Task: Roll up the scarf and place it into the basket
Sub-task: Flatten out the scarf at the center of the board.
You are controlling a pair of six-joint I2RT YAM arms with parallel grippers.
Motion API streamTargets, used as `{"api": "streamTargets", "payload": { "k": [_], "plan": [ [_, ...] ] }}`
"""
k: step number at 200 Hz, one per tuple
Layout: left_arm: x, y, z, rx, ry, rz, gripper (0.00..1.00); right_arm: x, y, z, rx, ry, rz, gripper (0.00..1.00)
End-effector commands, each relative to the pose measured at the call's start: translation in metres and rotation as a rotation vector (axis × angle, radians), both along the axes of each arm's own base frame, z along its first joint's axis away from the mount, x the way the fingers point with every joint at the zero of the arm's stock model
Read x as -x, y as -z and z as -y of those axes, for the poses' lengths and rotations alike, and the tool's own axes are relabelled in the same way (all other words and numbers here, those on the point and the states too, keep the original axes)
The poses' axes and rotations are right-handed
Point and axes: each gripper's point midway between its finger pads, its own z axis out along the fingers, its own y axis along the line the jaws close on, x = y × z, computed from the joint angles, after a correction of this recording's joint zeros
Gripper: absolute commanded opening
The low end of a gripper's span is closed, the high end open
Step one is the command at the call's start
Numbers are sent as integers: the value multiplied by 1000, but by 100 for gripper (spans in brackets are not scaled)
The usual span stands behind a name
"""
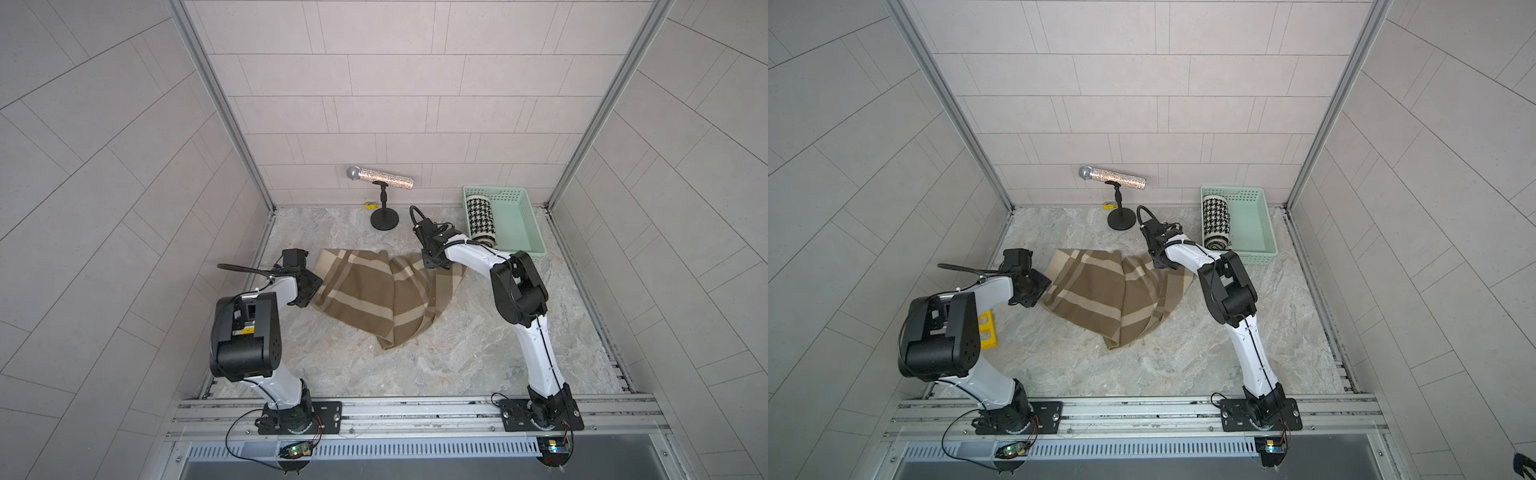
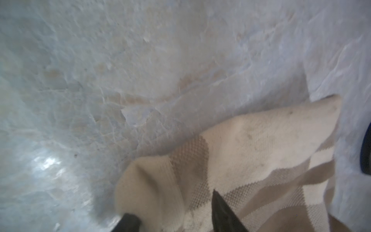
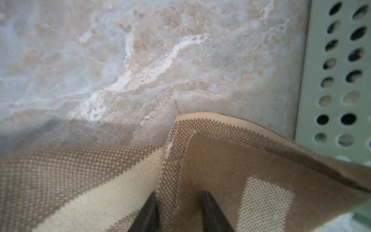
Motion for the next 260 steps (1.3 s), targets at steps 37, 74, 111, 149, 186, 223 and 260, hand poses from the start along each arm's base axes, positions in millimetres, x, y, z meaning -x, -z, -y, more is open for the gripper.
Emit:
{"api": "streamTargets", "payload": {
  "k": [37, 74, 111, 149, 186, 223, 260],
  "plan": [
    [23, 44, 12, 86, -15, -120, 0, 3, 5, 9, 2, 8, -32, 6],
    [8, 14, 1, 61, -36, -25, 0, 16, -33, 13, -24, 0, 8, 0],
    [-6, -64, -25, -39, -64, 146, 0, 54, -94, 31, -85, 2, 97, 0],
    [4, -163, -58, -241, -105, 282, 0, 106, -143, 67, -98, 35, 200, 0],
    [2, -226, -79, -308, -129, 364, 0, 149, -200, 126, -65, 115, 377, 0],
    [-15, -280, -85, -317, -111, 457, 0, 186, -226, 210, -82, 302, 434, 0],
    [-63, -315, -70, -215, -21, 589, 0, 185, -235, 256, -115, 391, 434, 0]
  ]
}}
